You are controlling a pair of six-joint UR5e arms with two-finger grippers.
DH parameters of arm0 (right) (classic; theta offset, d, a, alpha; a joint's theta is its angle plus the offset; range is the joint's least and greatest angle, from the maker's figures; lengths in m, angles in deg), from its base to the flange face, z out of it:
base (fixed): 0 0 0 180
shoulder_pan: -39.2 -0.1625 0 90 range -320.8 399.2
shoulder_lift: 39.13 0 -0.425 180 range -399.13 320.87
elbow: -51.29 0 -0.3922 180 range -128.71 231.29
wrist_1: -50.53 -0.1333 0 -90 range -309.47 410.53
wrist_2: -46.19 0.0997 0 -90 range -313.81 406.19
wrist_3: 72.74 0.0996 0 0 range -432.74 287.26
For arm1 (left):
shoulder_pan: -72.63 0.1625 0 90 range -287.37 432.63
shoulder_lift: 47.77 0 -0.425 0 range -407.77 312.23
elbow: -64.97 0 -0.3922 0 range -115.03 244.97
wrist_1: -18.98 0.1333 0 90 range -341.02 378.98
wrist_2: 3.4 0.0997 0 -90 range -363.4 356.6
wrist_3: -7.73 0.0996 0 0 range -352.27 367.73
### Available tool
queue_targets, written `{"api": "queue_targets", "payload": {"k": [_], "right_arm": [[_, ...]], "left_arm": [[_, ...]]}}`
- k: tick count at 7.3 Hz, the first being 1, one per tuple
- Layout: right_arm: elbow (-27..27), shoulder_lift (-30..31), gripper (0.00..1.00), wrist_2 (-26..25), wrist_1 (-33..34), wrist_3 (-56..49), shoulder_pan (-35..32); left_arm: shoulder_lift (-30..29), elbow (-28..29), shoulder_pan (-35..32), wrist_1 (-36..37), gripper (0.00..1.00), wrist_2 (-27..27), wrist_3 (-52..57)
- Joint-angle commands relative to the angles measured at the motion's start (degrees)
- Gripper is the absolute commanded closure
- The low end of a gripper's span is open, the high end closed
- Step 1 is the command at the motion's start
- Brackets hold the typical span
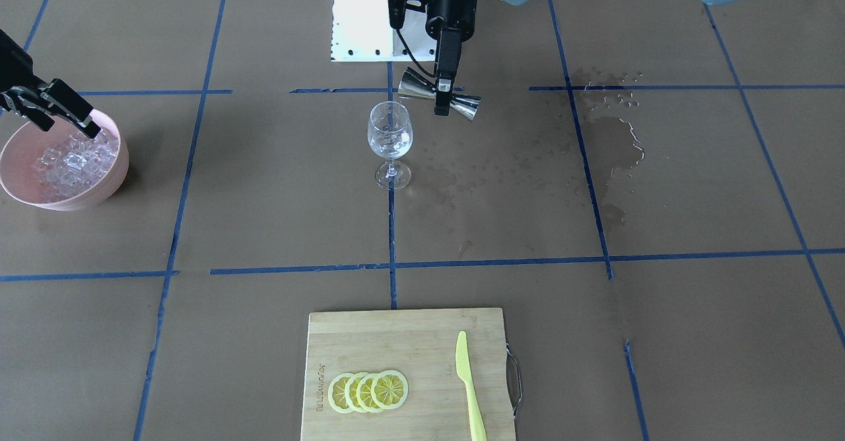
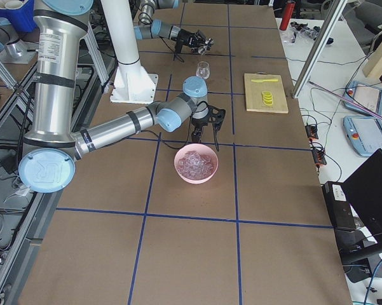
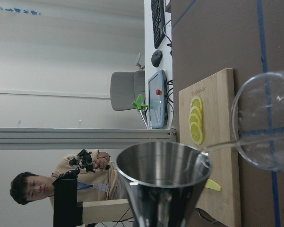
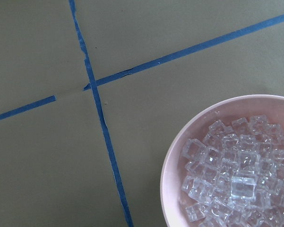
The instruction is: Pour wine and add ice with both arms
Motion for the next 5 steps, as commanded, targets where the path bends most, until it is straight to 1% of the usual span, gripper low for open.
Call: {"api": "queue_targets", "payload": {"k": [1,3,5], "right_arm": [[-0.1,0.0,0.00,0.0,-0.1,0.0,0.0],[-0.1,-0.2,0.00,0.0,-0.1,0.0,0.0],[0.0,-0.3,0.00,0.0,-0.1,0.0,0.0]], "left_arm": [[-0.3,-0.2,0.1,-0.1,1.00,0.4,0.9],[-0.3,-0.7,0.1,-1.0,1.00,0.4,0.1],[-0.4,-0.7,0.2,-2.8,1.00,0.4,-4.7]]}}
